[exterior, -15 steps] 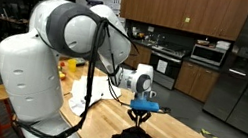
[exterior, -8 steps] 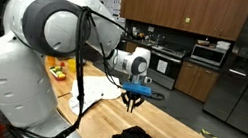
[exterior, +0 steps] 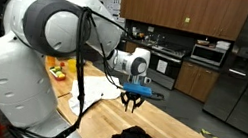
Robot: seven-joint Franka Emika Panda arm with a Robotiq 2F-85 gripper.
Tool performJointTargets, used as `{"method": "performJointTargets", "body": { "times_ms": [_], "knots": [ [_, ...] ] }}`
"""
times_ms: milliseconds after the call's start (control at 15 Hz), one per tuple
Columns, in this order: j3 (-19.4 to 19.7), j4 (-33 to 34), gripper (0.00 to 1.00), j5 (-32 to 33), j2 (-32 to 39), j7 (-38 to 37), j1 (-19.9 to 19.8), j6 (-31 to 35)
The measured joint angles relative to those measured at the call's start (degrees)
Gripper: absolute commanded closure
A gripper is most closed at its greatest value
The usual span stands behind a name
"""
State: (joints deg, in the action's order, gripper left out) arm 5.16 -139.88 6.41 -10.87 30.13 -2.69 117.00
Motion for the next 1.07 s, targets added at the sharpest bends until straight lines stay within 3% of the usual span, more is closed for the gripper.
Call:
{"method": "performJointTargets", "body": {
  "times_ms": [333,800,867,933,1067],
  "knots": [
    [1.3,-3.1,0.02,3.5,0.7,9.2,-0.4,6.8],
    [5.4,-6.3,0.0,13.2,8.2,9.8,-5.5,22.9],
    [5.7,-6.2,0.25,13.8,9.3,9.6,-6.1,24.2],
    [6.0,-6.3,0.27,14.1,10.2,9.6,-6.5,25.2],
    [6.2,-6.2,0.41,14.8,11.9,9.6,-7.2,26.5]
  ]
}}
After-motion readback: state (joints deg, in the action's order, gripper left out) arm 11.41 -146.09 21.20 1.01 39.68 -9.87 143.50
